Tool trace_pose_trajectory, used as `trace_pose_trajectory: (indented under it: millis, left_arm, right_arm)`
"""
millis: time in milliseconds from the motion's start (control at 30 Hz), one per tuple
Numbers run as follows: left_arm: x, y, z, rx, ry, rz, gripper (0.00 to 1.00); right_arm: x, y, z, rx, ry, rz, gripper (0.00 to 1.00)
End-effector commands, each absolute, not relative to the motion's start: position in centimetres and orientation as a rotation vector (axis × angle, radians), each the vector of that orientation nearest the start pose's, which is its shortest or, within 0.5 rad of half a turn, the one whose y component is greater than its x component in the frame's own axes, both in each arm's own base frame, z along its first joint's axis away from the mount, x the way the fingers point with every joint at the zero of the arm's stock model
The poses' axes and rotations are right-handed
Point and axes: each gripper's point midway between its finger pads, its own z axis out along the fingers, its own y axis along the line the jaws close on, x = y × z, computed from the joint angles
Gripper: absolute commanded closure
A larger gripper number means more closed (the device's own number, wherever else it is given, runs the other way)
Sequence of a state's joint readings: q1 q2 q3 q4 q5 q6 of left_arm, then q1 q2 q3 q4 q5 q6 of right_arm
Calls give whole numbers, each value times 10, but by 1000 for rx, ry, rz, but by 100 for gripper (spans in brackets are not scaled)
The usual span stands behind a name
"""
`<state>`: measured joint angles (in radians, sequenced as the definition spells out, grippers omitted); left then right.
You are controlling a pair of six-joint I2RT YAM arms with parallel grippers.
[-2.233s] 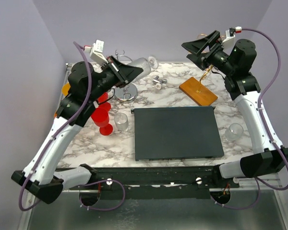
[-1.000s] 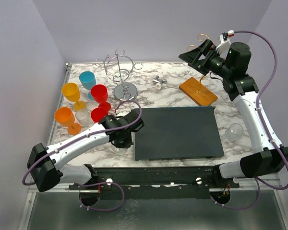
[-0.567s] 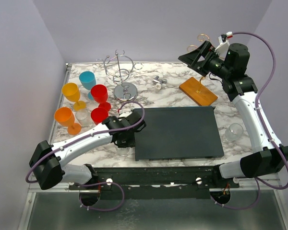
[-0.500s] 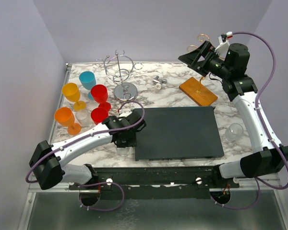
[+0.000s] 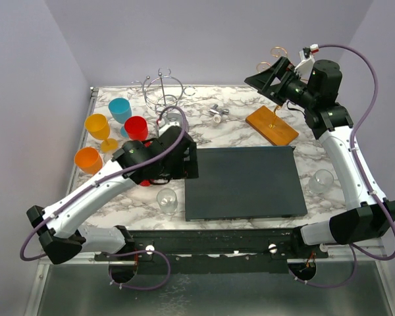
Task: Take the wine glass off the wine glass rack
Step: Reset both arms
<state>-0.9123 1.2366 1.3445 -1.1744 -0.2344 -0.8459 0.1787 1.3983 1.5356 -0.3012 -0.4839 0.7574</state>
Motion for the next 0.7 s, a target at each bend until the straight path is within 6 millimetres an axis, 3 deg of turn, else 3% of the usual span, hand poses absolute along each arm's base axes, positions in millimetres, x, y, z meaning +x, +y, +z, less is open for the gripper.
trace_pose_trajectory:
  millis: [0,67,267,500,667]
  left_arm:
    - [209,-212,302,22,2353,-396,1]
    - [232,-219,334,-17,2238,-392,1]
    - [293,-238,384,-80,2017,-307,1]
    - [360,-233,410,-199,1910,-374,1]
    - [378,-239,418,-175,1875,-396,1]
  right_arm:
    - [388,173,410,153,1825,1034,0]
    - [388,172,412,158,1820,1028,0]
    - [388,166,418,191,1805,999,0]
    - [379,155,428,213,1775,940,0]
    - [375,147,428,224,1773,893,0]
